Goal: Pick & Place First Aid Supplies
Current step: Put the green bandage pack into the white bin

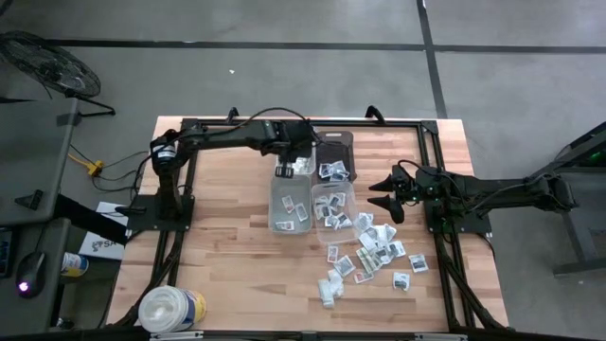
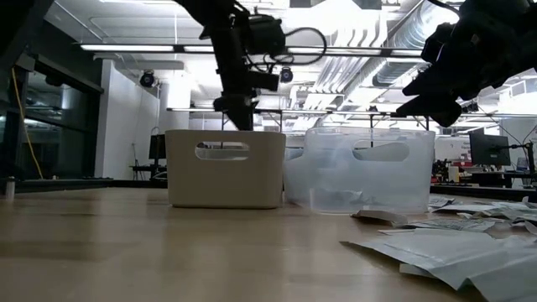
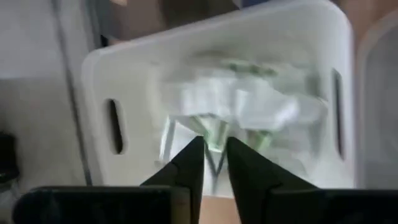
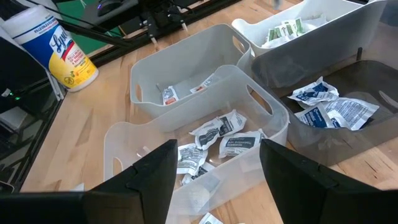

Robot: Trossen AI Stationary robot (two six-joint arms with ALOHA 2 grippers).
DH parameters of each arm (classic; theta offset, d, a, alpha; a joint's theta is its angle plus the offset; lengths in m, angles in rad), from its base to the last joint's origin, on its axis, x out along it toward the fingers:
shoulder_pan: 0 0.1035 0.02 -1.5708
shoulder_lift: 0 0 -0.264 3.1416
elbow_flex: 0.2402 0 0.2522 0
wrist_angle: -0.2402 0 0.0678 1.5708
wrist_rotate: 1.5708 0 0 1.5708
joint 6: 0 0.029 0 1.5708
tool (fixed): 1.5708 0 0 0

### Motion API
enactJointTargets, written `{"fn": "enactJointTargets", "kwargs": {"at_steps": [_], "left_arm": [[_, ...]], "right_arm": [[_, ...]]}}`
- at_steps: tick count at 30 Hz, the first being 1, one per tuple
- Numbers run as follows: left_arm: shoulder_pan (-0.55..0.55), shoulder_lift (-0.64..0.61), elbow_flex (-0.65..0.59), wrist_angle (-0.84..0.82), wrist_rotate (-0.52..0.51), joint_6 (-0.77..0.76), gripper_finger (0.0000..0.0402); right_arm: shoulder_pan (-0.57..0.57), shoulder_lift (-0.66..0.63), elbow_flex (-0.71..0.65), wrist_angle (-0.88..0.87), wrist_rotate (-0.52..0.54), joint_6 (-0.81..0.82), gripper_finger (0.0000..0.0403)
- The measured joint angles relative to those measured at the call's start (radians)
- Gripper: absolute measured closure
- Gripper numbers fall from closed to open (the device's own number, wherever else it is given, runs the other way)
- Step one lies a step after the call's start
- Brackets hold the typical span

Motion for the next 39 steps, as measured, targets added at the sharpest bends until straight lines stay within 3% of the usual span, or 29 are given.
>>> {"fn": "enactJointTargets", "kwargs": {"at_steps": [16,32,39], "left_arm": [[-0.047,0.008,0.0,0.001,0.001,0.058,0.0207],[-0.321,0.002,0.0,0.051,0.064,0.036,0.0209],[-0.44,0.002,0.0,0.087,0.137,0.069,0.0209]], "right_arm": [[0.0,0.0,0.0,0.0,0.0,0.0,0.0181],[0.0,0.0,0.0,0.0,0.0,0.0,0.0181],[0.0,0.0,0.0,0.0,0.0,0.0,0.0181]]}}
